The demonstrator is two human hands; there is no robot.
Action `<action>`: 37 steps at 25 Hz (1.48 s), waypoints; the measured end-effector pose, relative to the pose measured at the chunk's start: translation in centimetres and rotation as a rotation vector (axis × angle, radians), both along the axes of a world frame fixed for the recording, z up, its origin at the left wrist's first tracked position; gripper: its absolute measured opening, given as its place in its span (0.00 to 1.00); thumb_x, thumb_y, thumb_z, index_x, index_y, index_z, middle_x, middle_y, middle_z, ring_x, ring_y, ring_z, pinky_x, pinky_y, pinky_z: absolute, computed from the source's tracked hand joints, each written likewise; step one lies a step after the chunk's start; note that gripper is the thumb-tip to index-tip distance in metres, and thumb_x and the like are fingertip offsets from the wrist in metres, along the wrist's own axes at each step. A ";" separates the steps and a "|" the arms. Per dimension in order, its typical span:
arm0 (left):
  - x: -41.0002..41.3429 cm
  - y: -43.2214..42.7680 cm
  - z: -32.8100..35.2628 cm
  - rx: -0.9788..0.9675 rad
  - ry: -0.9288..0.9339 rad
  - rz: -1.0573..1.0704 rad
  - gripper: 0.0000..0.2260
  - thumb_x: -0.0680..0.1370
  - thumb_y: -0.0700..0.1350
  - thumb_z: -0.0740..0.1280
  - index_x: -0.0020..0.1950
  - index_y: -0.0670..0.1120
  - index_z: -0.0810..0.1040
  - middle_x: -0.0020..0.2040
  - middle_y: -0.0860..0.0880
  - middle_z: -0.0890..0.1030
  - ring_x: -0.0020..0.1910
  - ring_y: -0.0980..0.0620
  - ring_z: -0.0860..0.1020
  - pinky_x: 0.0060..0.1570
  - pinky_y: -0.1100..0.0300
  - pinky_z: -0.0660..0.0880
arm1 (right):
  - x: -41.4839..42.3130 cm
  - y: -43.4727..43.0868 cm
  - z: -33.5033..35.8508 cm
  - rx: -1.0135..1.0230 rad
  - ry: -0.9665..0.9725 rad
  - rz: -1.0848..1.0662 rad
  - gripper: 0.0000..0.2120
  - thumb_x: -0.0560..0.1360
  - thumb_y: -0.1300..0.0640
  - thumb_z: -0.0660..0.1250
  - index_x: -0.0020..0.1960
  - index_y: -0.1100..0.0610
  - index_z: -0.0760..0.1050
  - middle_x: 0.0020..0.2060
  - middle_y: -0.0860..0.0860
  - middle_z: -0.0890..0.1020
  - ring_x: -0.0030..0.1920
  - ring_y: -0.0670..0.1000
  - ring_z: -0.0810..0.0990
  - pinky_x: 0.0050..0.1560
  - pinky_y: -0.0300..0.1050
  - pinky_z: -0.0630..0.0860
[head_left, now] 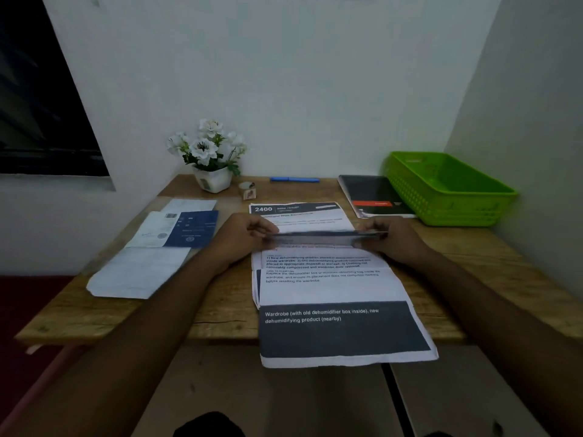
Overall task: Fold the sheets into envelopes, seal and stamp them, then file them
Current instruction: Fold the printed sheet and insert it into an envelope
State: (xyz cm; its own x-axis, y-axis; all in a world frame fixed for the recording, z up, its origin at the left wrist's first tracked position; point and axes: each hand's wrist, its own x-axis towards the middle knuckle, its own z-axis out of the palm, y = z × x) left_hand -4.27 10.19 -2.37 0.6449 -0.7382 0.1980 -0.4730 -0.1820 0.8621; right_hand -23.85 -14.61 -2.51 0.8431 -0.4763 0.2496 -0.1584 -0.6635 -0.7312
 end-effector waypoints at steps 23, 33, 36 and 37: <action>1.9 -2.6 1.1 0.109 -0.385 0.183 0.11 0.71 0.36 0.72 0.53 0.40 0.81 0.46 0.45 0.82 0.42 0.52 0.77 0.36 0.66 0.68 | 2.4 -1.5 -0.1 0.068 -0.226 0.048 0.14 0.74 0.67 0.69 0.56 0.53 0.79 0.48 0.44 0.83 0.46 0.34 0.81 0.47 0.27 0.75; 0.1 -0.1 1.1 0.172 -0.381 0.082 0.13 0.74 0.29 0.64 0.47 0.42 0.85 0.48 0.45 0.84 0.44 0.54 0.79 0.47 0.65 0.74 | -2.0 -0.9 -0.4 -0.010 -0.164 0.096 0.20 0.74 0.71 0.66 0.44 0.46 0.84 0.49 0.48 0.86 0.53 0.42 0.82 0.56 0.32 0.74; -0.1 0.1 1.1 0.179 -0.363 0.075 0.16 0.73 0.28 0.60 0.50 0.42 0.84 0.51 0.45 0.84 0.49 0.54 0.78 0.47 0.70 0.71 | -1.9 -0.5 -0.3 -0.038 -0.115 0.096 0.22 0.75 0.72 0.63 0.42 0.46 0.84 0.50 0.49 0.85 0.54 0.45 0.81 0.58 0.34 0.73; 0.0 0.1 1.1 0.188 -0.338 0.067 0.17 0.72 0.29 0.60 0.50 0.43 0.84 0.52 0.46 0.83 0.48 0.56 0.77 0.45 0.70 0.70 | -1.8 -0.4 -0.3 -0.049 -0.090 0.088 0.22 0.75 0.72 0.61 0.42 0.48 0.84 0.52 0.51 0.84 0.56 0.47 0.81 0.60 0.38 0.72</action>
